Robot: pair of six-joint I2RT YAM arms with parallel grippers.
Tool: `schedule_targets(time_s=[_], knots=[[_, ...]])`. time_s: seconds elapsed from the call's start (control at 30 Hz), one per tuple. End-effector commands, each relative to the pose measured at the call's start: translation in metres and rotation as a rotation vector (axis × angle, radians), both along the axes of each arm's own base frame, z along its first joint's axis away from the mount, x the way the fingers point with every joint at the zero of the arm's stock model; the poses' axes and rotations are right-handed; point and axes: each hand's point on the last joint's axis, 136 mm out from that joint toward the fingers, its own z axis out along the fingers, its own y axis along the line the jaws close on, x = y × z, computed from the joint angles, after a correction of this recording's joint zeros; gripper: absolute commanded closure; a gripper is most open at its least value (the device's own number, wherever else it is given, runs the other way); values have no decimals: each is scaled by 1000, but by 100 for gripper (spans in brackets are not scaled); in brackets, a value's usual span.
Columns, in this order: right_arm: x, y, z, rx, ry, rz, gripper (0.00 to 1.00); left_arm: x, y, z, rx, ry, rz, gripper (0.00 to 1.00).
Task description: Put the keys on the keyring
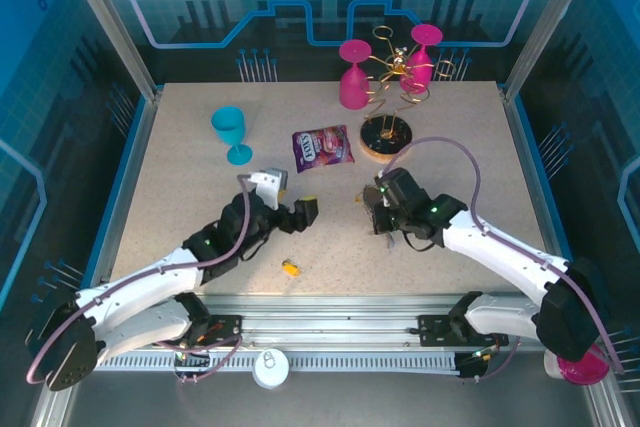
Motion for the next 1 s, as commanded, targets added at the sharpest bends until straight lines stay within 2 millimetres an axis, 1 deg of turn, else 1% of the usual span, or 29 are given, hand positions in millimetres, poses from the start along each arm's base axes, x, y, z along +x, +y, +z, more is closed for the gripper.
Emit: schedule_targets(time_s=[0.0,0.03,0.13,0.23,0.3,0.37,0.47,0.57,0.6,0.7,0.77,0.83,0.9,0.97], knots=[[10,29,28,82,-92,223,100,13,-12,20,177,-123,-128,10],[16,36,43,102,-131,250,100,16,-15,24,205,-143,-154,10],[23,47,54,99,-201,342,100,20,-31,33,316,-234,-282,10],[24,59,61,102,-273,455,100,18,-49,38,408,-279,-433,14],[23,67,64,116,-310,525,100,18,-56,34,486,-294,-512,20],[22,73,66,120,-339,586,100,21,-59,25,578,-315,-569,27],[23,77,62,101,-350,640,100,22,-62,13,642,-346,-639,34],[24,77,57,90,-332,672,100,20,-66,5,642,-372,-699,42],[24,77,56,95,-322,678,100,21,-67,4,633,-380,-703,43],[26,74,54,138,-282,690,100,27,-67,4,577,-393,-703,57],[28,71,55,180,-266,693,100,27,-68,5,527,-400,-730,57],[30,68,58,208,-267,691,100,20,-72,2,484,-405,-791,54],[28,67,59,217,-285,710,100,13,-76,-4,458,-404,-847,52],[24,68,60,216,-317,748,100,10,-80,-12,438,-391,-885,51]])
